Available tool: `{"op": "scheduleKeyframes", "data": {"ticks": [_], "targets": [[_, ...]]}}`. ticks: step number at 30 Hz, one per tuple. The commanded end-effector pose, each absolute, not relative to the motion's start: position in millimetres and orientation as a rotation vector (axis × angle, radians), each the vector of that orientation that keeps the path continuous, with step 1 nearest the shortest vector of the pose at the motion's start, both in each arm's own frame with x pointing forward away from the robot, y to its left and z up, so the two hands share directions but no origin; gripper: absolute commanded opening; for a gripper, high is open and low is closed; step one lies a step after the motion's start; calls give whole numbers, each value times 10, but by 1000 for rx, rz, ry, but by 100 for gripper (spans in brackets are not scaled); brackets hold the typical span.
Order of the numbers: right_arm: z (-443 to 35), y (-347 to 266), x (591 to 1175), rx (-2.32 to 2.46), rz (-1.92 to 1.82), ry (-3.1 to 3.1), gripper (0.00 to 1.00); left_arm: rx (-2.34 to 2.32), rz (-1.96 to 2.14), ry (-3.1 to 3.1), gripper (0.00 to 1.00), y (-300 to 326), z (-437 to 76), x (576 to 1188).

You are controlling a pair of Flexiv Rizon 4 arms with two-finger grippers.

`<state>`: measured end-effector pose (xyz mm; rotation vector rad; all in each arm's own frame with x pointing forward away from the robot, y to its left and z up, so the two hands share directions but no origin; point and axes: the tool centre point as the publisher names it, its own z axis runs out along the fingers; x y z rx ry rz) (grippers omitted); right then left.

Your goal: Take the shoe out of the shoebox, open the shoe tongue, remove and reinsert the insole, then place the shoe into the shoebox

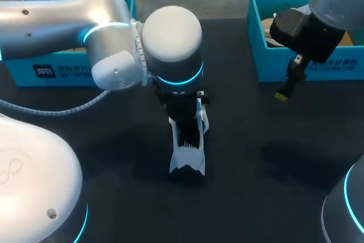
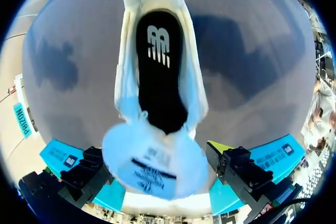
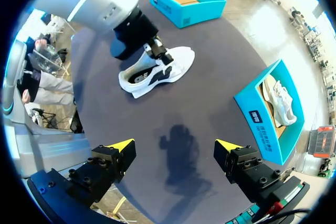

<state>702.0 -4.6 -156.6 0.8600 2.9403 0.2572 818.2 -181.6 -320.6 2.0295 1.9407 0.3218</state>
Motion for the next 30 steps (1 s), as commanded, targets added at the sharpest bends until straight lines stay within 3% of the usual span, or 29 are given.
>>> {"op": "scheduleKeyframes", "data": {"ticks": [1,3,6,8,12,14,16,20,30], "targets": [[-1568,-31,7041,862,251,2944,100,2041,339,1923,100,-1744,-3069,8248],[-1568,-31,7041,862,251,2944,100,2050,345,1912,100,-1741,-3037,8297],[-1568,-31,7041,862,251,2944,100,2060,361,1895,83,-1761,-2994,8352],[-1568,-31,7041,862,251,2944,100,2063,358,1885,85,-1784,-2971,8379],[-1568,-31,7041,862,251,2944,100,2072,347,1874,81,-1832,-2955,8412],[-1568,-31,7041,862,251,2944,100,2077,344,1865,63,-1855,-2949,8412],[-1568,-31,7041,862,251,2944,100,2086,339,1859,57,-1879,-2960,8414],[-1568,-31,7041,862,251,2944,100,2099,327,1853,52,-1934,-2982,8403],[-1568,-31,7041,862,251,2944,100,2130,236,1836,52,-1964,-2978,8180]]}}
